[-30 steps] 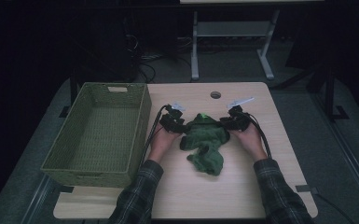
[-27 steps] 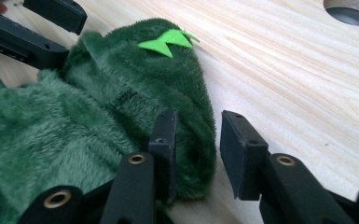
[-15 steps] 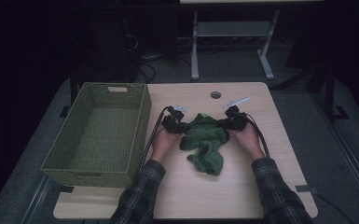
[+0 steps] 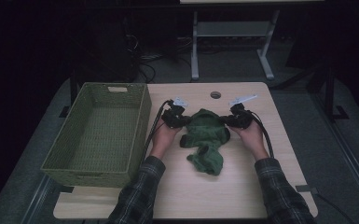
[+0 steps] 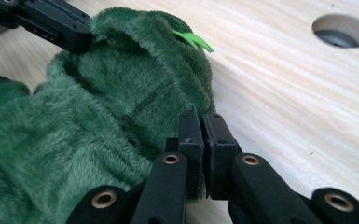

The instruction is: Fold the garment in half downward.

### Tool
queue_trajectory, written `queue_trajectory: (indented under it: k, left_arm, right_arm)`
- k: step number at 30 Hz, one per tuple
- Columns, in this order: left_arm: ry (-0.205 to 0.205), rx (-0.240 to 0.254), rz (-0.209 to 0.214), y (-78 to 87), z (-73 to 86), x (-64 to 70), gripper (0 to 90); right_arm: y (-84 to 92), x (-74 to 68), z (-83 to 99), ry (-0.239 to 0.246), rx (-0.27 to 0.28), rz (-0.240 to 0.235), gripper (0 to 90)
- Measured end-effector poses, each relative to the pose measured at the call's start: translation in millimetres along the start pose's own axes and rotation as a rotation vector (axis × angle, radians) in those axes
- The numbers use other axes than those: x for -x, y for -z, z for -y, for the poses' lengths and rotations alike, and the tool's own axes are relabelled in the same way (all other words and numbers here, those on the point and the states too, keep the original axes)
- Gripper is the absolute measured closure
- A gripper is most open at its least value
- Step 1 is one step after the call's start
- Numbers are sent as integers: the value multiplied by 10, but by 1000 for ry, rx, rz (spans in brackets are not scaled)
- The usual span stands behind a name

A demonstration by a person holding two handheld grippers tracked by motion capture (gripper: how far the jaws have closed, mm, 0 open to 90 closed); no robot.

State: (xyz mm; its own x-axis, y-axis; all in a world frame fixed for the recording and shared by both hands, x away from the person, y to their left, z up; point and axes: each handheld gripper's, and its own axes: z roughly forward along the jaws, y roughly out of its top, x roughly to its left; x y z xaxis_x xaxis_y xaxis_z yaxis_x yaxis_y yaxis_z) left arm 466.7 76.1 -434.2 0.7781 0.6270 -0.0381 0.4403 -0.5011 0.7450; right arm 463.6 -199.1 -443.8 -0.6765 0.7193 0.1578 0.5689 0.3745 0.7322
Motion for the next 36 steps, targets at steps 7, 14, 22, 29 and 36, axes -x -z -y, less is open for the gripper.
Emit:
queue_trajectory:
  k: [7, 14, 22, 29, 36]
  left_arm:
    - [-28, 44, 2, 144, -83, 68, 862]
    - [-55, 108, 24, 360, -103, 206, 862]
    - [-61, 162, 79, 548, -30, 394, 869]
    - [-101, 188, 104, 697, 75, 583, 870]
    - [-134, 207, 125, 766, 200, 698, 870]
  right_arm:
    - [156, -24, -35, 23, 56, -17, 871]
    - [386, -86, 26, 8, 108, -55, 876]
    - [617, -294, 100, 49, 151, -95, 876]
    - [802, -458, 222, 67, 188, -124, 876]
    - [856, -576, 368, 78, 182, -152, 875]
